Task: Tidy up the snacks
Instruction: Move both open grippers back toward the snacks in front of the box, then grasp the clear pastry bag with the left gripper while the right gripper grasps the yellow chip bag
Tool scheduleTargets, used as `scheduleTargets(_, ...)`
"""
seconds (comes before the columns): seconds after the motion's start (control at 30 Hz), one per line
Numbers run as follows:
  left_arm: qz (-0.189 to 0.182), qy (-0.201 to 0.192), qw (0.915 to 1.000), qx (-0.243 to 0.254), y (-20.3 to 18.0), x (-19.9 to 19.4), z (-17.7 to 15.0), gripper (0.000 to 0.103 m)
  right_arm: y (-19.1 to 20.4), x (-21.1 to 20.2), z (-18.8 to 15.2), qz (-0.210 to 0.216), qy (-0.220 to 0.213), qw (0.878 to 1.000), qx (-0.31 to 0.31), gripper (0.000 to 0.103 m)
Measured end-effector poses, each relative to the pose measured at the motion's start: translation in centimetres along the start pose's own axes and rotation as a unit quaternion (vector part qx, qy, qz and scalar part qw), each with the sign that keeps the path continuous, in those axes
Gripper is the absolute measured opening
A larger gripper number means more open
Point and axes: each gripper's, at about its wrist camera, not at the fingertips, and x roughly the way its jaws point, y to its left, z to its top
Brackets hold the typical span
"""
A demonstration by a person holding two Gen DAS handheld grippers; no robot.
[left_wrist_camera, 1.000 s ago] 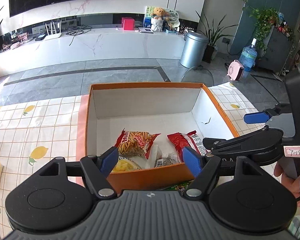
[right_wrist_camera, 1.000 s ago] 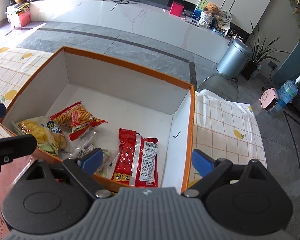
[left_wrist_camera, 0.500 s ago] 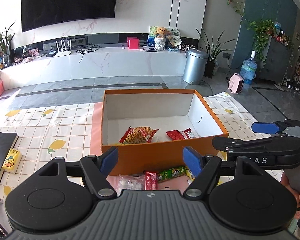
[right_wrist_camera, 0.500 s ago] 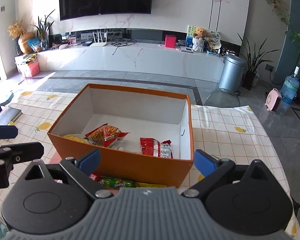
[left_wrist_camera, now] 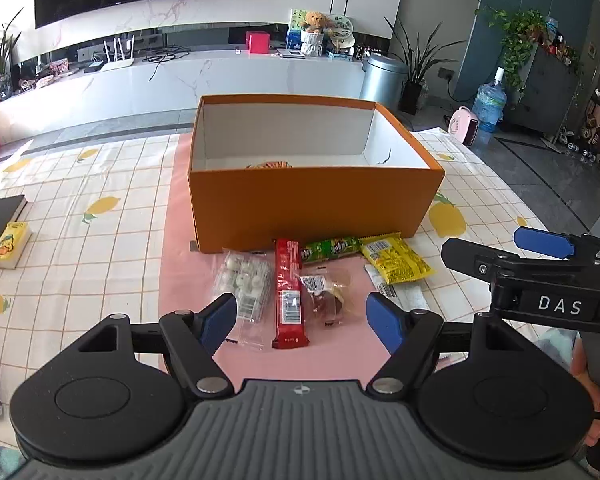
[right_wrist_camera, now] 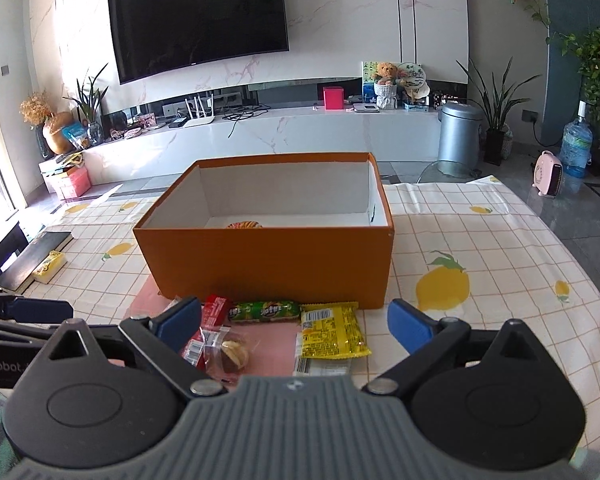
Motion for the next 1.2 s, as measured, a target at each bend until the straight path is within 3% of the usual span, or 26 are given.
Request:
scheduleTargets(0.27, -0.023, 0.006, 0.9997, -0.009, 0.6, 1.8, -1.6, 0.087, 0.0, 1.4, -2.2, 0.000, 0.008, 1.000, -0.021, 0.096)
scheduleTargets(0.57, -0.049, 0.008, 0.9974, -0.052, 2.6, 4.3, -2.5, 0.083, -0.6, 5.2, -4.0, -0.010, 0.054, 0.998, -0.014, 0.083)
scheduleTargets(0.8, -0.051, 0.012, 0.9971, -0.054, 2.4, 6.6, -2.1, 0.075, -0.8, 7.2, -4.0, 0.003, 0.065, 0.998, 0.008, 0.075)
scheduleTargets(0.97, -0.060, 0.004, 0.9978, -0.028, 1.2, 7.6, -1.7, 0.074, -1.2, 8.2, -3.4, -0.026, 0.050, 0.998, 0.026, 0.074)
scheduleTargets(1.2, -0.066, 0.007, 0.9978, -0.011, -0.3, 8.9, -1.3, 0.066, -2.1, 10.9, -2.0, -0.045, 0.075, 0.996, 0.030, 0.075)
